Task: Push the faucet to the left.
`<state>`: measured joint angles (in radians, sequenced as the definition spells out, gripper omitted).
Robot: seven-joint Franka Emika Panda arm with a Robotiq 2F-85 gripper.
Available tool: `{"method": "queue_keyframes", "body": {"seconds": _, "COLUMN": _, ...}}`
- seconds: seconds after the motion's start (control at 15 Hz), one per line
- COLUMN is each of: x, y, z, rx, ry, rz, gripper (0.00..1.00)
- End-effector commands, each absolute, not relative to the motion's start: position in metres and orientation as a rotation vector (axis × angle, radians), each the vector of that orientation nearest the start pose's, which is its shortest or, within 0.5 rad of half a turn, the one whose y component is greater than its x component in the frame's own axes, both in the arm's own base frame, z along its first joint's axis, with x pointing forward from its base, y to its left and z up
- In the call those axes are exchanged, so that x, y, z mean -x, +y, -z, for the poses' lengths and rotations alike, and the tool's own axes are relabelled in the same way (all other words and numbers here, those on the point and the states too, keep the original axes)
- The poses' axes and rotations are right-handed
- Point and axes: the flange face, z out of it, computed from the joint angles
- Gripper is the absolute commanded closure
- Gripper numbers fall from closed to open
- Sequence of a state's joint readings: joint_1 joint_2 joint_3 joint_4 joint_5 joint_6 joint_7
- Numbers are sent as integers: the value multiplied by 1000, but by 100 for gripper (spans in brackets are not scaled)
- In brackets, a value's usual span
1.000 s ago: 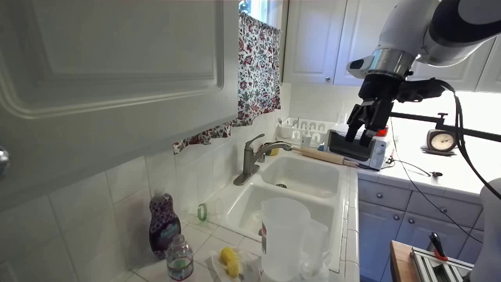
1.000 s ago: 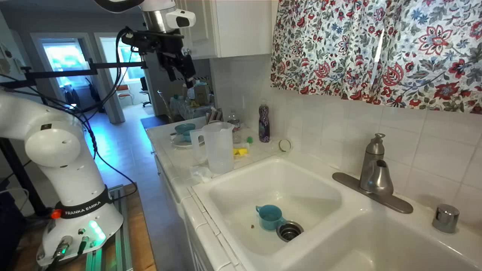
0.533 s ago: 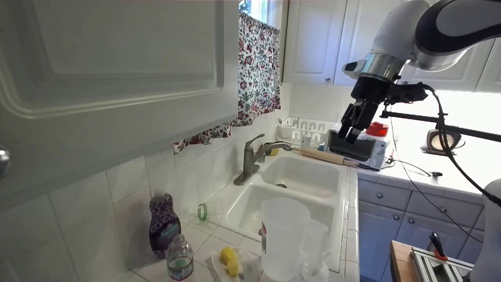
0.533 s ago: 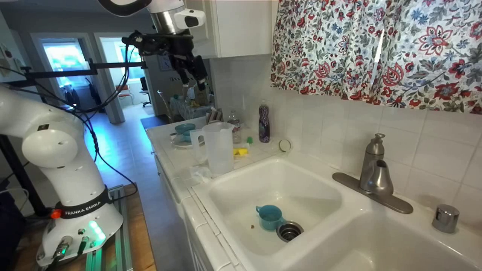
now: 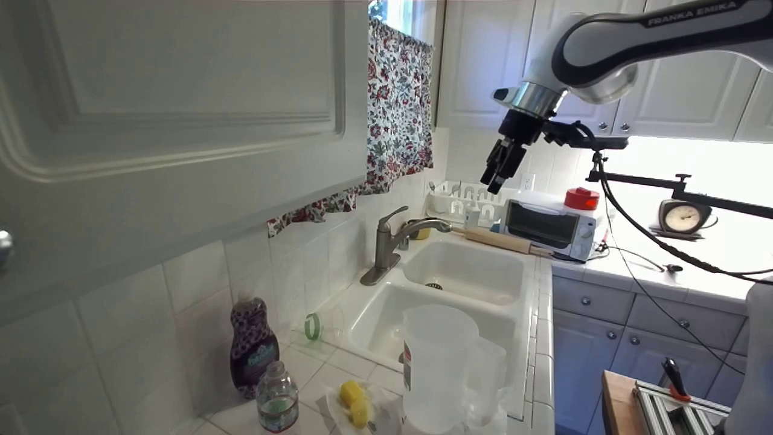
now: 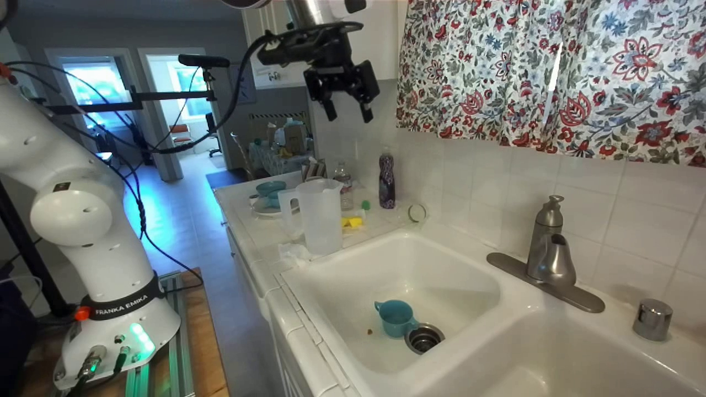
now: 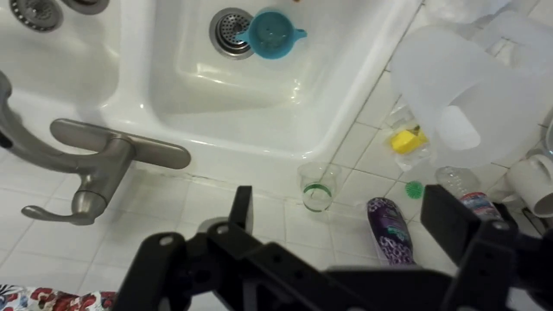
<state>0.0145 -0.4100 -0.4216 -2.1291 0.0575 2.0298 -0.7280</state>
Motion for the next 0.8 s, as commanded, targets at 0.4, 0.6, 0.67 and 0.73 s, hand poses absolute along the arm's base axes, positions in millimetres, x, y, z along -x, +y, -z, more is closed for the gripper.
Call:
{"method": "queue_keyframes", "body": {"seconds": 0.4, "x": -549, "y": -333, "z": -557, "rx": 3282, "ry": -607, "rz": 458, "gripper": 0}}
{"method": "queue_keyframes", "body": {"seconds": 0.6, "x": -564, "y": -371, "z": -529, "rx": 3331, "ry": -453, "rz": 484, "gripper": 0}}
{"method": "queue_keyframes", "body": {"seconds": 0.67, "x": -549, "y": -350, "z": -538, "rx": 3319, "ry": -515, "rz": 451, "gripper": 0}}
{"method": "queue_keyframes", "body": {"seconds": 0.73, "x": -553, "y": -358, "z": -529, "rx": 3325, "ry": -502, "rz": 435, "gripper": 0}}
